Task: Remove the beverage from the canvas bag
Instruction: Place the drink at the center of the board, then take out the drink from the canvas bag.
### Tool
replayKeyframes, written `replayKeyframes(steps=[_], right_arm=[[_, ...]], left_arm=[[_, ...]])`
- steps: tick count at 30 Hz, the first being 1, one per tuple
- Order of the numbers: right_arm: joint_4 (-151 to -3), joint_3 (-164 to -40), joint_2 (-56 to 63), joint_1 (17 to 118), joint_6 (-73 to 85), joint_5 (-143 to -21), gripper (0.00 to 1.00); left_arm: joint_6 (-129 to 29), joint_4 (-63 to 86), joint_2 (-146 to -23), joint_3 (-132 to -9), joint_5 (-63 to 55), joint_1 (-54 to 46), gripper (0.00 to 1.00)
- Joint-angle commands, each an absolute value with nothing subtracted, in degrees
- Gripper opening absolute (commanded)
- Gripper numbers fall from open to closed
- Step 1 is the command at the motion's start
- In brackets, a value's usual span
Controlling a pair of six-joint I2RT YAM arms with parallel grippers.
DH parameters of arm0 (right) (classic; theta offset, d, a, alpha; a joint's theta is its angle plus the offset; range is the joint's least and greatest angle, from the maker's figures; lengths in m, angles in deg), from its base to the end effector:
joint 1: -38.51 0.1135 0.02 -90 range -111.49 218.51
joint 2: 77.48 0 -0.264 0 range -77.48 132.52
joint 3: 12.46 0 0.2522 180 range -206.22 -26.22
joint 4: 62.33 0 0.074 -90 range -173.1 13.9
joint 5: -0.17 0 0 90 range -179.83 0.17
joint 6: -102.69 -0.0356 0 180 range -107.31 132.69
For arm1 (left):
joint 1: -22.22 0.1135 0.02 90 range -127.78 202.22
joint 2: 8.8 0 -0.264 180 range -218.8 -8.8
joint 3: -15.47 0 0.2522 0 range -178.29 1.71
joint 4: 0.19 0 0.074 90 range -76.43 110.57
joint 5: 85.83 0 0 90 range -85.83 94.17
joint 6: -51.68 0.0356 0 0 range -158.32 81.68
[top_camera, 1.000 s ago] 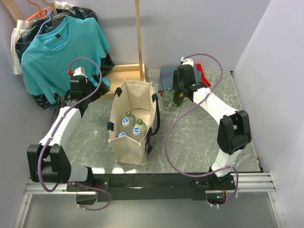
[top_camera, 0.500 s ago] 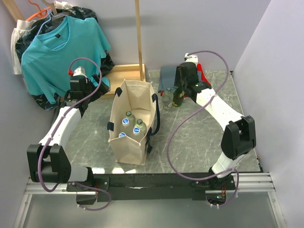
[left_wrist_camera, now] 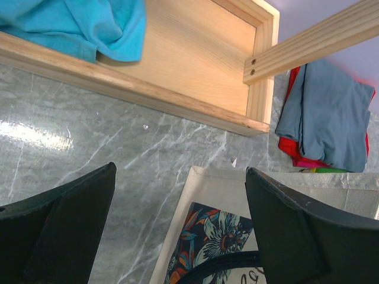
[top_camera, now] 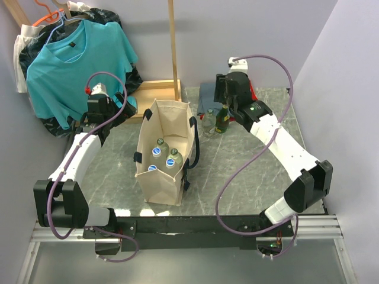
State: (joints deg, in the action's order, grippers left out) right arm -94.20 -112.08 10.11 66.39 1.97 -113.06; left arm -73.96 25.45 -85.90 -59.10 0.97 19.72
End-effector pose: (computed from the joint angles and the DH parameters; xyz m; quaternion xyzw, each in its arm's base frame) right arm 0.3212 0.1540 0.3936 -0.0052 0.8099 0.0306 0.5858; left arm 0.3092 -0.0155 0.3080 -0.2308 0.8261 -0.1904 0.4776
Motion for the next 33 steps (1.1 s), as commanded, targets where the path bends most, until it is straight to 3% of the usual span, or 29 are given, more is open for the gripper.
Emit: replayKeyframes(steps=[1, 13, 33], right_arm=[[-98.50, -119.63, 8.12, 70.23, 5.73, -110.50, 0.64], [-105.71, -128.87, 8.30, 80.43, 7.50, -97.32, 0.69], [-117.57, -143.54, 24.82, 82.81, 12.16, -81.22, 0.68]], left_arm=[[-73.83, 24.38, -84.47, -60.78, 0.74, 19.41, 0.96], [-72.51, 27.62, -84.47, -65.43, 1.98, 19.41, 0.96], [-68.99, 33.86, -99.05, -85.73, 3.73, 19.50, 0.96]])
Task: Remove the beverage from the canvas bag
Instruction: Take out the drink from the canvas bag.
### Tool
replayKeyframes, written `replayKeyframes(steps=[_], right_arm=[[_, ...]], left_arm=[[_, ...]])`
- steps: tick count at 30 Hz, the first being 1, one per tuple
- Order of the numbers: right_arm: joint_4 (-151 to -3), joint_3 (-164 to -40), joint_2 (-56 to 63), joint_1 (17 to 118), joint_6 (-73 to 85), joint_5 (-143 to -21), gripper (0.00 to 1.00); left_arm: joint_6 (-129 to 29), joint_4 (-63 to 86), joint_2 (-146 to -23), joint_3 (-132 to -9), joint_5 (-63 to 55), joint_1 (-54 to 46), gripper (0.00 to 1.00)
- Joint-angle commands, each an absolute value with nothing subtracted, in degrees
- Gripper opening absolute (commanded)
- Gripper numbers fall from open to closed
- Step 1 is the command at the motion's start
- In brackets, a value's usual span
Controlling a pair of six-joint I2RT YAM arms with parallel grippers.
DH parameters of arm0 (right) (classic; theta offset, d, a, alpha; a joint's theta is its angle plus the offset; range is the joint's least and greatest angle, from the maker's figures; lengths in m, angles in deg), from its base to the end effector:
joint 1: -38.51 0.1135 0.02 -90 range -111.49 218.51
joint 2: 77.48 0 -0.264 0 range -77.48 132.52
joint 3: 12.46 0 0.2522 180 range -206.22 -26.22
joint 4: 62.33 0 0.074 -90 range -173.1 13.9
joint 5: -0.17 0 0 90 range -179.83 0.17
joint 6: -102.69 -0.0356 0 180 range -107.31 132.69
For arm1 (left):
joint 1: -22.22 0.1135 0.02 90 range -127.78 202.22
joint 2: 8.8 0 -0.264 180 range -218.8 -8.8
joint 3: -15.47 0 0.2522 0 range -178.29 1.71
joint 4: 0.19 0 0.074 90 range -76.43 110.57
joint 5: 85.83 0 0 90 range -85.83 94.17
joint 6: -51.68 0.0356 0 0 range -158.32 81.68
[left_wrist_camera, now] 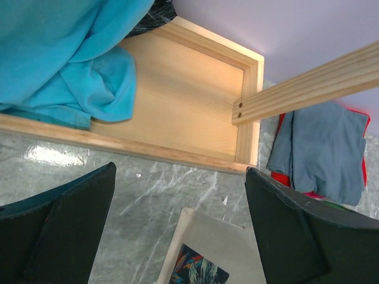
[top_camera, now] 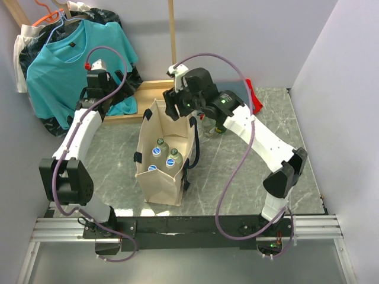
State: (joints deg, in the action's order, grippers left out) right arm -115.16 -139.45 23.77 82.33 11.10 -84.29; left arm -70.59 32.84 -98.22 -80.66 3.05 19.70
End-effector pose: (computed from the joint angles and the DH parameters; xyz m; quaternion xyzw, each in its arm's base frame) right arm 0.2834 0.2767 0.4321 -0.3305 0.7858 0.2392 0.4649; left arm 0.3656 -0.0168 0.3584 -0.2131 0.8223 -0.1656 0.5009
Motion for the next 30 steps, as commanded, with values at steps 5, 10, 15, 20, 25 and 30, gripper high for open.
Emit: replayKeyframes(steps=[5, 10, 15, 20, 25, 30], right_arm=[[-120.04, -144.70, 27.46, 83.86, 13.92, -80.52, 0.68], [-120.30, -142.94, 27.90, 85.18, 13.21, -78.32, 0.68], [-120.74, -141.01, 28.08, 86.15, 13.39, -79.20, 0.67], [-118.11, -138.55, 28.60, 86.24, 12.77, -79.55, 0.67], [-117.93, -138.37, 30.88, 86.33, 12.77, -79.73, 0.66], [-117.84, -138.01, 32.46, 86.33, 12.77, -79.73, 0.66]], left_arm=[[-69.61, 32.12, -99.59, -83.90, 1.98, 19.50, 0.96], [-70.31, 31.41, -99.33, -83.02, 0.48, 19.50, 0.96], [-71.10, 30.45, -97.22, -80.12, -0.22, 19.50, 0.96], [-71.11, 30.36, -96.07, -78.27, -0.13, 19.41, 0.97], [-70.40, 31.50, -95.63, -78.71, 0.74, 19.50, 0.96], [-70.31, 31.68, -95.63, -78.97, 0.66, 19.50, 0.96]])
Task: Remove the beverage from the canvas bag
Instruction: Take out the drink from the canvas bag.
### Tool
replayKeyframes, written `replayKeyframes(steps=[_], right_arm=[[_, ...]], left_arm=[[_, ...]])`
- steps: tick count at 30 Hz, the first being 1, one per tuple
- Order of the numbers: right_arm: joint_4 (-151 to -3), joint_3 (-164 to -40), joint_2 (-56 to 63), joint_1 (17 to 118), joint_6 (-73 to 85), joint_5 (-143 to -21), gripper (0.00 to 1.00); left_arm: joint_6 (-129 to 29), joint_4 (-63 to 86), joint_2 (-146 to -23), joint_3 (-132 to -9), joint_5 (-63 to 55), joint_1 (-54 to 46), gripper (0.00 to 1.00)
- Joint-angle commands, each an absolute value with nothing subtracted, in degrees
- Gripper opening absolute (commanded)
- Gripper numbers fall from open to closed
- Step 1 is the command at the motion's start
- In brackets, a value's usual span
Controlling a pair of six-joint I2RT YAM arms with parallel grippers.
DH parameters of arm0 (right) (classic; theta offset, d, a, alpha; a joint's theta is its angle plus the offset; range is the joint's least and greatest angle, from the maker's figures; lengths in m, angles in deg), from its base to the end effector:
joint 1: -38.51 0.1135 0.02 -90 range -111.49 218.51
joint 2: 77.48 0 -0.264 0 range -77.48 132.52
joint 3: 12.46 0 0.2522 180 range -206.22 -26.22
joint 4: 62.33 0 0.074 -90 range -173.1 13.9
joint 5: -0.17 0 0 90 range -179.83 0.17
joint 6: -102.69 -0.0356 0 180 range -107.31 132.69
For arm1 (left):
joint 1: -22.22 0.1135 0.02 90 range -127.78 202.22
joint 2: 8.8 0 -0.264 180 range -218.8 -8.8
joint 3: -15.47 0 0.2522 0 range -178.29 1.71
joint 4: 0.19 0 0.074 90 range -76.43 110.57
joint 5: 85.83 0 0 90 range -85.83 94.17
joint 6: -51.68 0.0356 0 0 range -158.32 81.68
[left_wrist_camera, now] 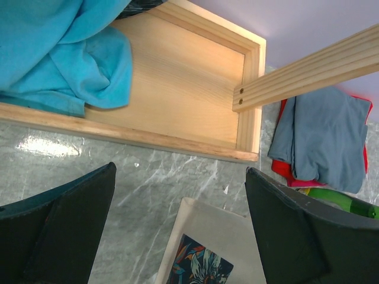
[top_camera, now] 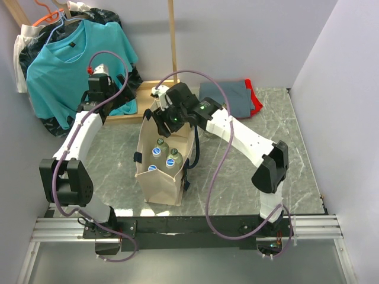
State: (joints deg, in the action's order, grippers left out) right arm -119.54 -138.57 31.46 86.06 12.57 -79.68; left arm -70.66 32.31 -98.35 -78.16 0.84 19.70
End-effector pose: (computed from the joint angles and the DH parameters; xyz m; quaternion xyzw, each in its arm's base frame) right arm 0.2857 0.3216 0.3675 -0.3973 0.8116 0.2433 0.3524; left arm 0.3654 -0.0182 0.3433 -0.2066 0.8336 -0.1771 0.4807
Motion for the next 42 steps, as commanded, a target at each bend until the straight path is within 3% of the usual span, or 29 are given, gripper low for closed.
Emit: replayKeyframes(steps=[1, 24, 36, 39, 40, 42], right_arm=[[-117.76, -138.19, 32.82, 86.33, 12.77, -79.81, 0.66], [-119.78, -139.16, 35.19, 86.50, 13.39, -75.86, 0.66], [-121.01, -139.77, 35.72, 87.12, 13.13, -75.77, 0.73], [-120.74, -139.07, 35.55, 87.20, 13.04, -75.16, 0.77], [-120.48, -138.89, 35.46, 87.21, 13.04, -74.81, 0.85], [-120.30, -138.63, 35.28, 87.21, 13.04, -74.37, 0.88]], left_arm=[[-70.23, 31.68, -95.54, -78.80, 0.83, 19.50, 0.96], [-70.66, 31.85, -96.07, -78.27, 0.83, 19.50, 0.96], [-70.49, 31.06, -94.84, -77.39, 0.66, 19.50, 0.96], [-70.66, 31.06, -94.58, -76.86, 0.57, 19.50, 0.96], [-70.58, 31.06, -94.49, -76.77, 0.57, 19.50, 0.96], [-70.58, 31.15, -94.31, -76.51, 0.83, 19.50, 0.96]])
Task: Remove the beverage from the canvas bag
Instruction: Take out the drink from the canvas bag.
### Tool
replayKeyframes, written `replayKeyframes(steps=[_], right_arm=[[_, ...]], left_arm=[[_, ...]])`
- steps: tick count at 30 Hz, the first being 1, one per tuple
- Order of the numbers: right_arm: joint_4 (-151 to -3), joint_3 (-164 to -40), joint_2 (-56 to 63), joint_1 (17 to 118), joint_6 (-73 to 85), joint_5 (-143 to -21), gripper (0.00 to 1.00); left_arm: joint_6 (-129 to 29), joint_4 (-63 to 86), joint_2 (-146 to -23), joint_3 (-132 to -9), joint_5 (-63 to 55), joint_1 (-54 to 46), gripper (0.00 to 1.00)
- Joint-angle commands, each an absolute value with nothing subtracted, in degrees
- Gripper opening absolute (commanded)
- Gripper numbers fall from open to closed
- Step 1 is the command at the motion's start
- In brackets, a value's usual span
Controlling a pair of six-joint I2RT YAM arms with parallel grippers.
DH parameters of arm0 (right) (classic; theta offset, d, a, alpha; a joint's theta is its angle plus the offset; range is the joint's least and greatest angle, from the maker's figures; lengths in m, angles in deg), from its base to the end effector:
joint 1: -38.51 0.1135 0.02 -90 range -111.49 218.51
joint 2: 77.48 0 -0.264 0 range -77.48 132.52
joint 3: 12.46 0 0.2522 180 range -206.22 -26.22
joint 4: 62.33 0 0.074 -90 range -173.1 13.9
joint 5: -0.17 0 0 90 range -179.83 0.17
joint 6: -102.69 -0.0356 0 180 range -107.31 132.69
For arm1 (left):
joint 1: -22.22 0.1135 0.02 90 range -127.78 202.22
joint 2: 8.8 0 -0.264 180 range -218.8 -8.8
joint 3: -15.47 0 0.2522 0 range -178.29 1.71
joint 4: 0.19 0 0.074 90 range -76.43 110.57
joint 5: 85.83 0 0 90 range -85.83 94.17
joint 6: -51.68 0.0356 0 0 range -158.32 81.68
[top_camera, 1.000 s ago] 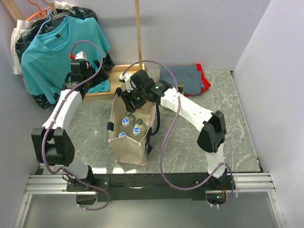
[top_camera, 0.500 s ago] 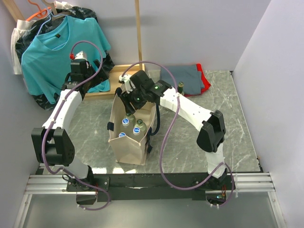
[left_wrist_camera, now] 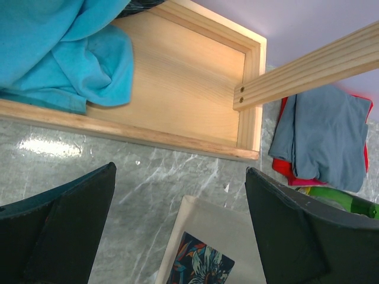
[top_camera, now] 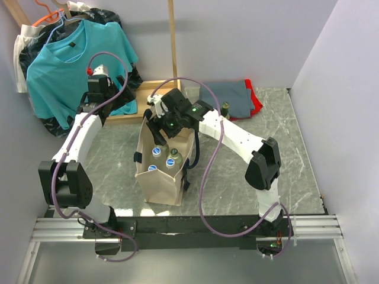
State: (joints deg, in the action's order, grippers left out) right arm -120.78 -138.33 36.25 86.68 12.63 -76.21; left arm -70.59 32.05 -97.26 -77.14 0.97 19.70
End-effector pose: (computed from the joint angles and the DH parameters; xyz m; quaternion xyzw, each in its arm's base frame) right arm 0.2924 0.3393 0.3297 -0.4160 0.8236 0.2514 0.2923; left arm 0.3606 -0.0179 0.3441 -0.2062 0.8322 -0.1766 0.4835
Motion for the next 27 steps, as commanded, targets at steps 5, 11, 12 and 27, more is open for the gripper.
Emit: replayKeyframes(steps=[5, 11, 12, 27], right_arm=[[-120.30, -138.54, 35.63, 87.29, 13.04, -73.31, 0.88], [-120.39, -138.54, 36.51, 87.47, 12.77, -73.31, 0.86], [-120.48, -138.63, 36.69, 87.56, 12.77, -73.57, 0.86], [-121.10, -138.10, 38.36, 87.82, 13.30, -72.96, 0.82]], left_arm=[[-70.49, 31.24, -93.79, -76.25, 1.10, 19.50, 0.96], [-70.66, 31.06, -93.70, -75.90, 0.92, 19.50, 0.96], [-70.66, 31.06, -93.70, -75.89, 0.92, 19.50, 0.96], [-70.75, 30.97, -93.79, -75.54, 0.75, 19.50, 0.96]])
